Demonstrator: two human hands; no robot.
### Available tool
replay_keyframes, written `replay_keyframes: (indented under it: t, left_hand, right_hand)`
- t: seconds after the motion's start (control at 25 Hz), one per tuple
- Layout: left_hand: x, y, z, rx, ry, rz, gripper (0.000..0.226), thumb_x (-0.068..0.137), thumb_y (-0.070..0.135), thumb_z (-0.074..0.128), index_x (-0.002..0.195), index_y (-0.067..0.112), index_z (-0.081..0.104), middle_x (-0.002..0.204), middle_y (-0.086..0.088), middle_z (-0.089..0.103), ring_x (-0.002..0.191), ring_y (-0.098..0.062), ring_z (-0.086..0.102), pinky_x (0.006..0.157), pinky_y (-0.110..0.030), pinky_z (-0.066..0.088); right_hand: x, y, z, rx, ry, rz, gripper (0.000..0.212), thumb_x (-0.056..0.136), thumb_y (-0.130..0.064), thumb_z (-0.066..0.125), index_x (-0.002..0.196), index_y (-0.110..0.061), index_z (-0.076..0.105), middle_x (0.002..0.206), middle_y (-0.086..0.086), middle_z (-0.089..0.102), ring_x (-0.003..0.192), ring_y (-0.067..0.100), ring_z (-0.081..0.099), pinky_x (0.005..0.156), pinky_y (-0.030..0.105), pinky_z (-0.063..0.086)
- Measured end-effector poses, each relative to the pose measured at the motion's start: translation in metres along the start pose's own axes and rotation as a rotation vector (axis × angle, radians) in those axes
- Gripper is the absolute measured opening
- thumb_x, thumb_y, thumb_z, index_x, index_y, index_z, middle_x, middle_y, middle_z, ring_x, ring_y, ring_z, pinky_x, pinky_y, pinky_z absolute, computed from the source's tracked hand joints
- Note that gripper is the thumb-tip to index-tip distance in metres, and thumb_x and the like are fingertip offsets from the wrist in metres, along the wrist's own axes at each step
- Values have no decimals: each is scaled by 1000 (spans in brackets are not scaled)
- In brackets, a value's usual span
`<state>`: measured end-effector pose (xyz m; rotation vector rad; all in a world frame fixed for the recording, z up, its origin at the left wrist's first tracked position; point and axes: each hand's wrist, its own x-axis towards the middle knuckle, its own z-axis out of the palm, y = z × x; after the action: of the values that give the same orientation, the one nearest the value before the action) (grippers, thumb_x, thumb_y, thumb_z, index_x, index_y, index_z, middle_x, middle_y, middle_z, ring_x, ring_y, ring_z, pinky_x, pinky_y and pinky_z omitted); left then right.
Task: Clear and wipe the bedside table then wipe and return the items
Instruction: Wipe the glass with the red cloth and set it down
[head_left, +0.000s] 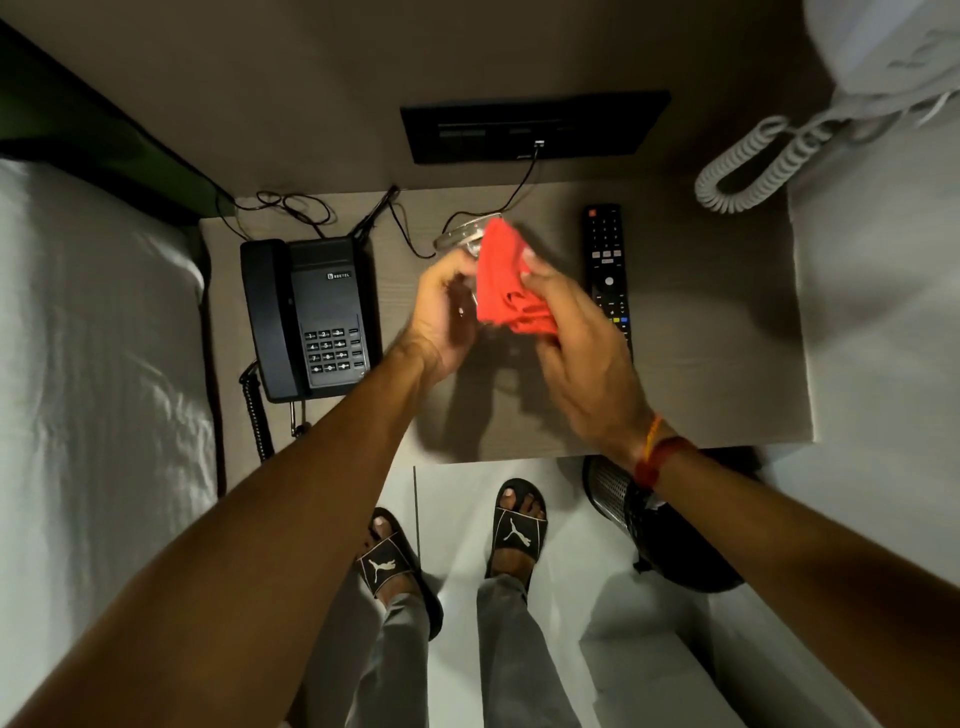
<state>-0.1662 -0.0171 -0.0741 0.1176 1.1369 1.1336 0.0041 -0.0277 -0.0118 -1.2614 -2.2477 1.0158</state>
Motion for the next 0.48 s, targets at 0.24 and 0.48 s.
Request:
replay_keyframes:
  t: [0.24,0.48]
  left_hand:
    - [14,-12,6,419,447,340,83,46,38,95,117,25,53,112,3,64,105,-18,67,94,-41,60]
    - [25,-38,5,563,459,286,74,69,15,88,129,26,48,133,-2,56,122,-23,59,101,-43,57]
  right_hand:
    - [-30,23,-16,215,202,457,20,99,-6,52,112,-21,58,75,-13,58,57,-7,54,52,4,40]
    - [-15,64,-31,224,412,583,21,94,-6,53,110,-14,62,82,-10,62,70,0,53,64,13,46]
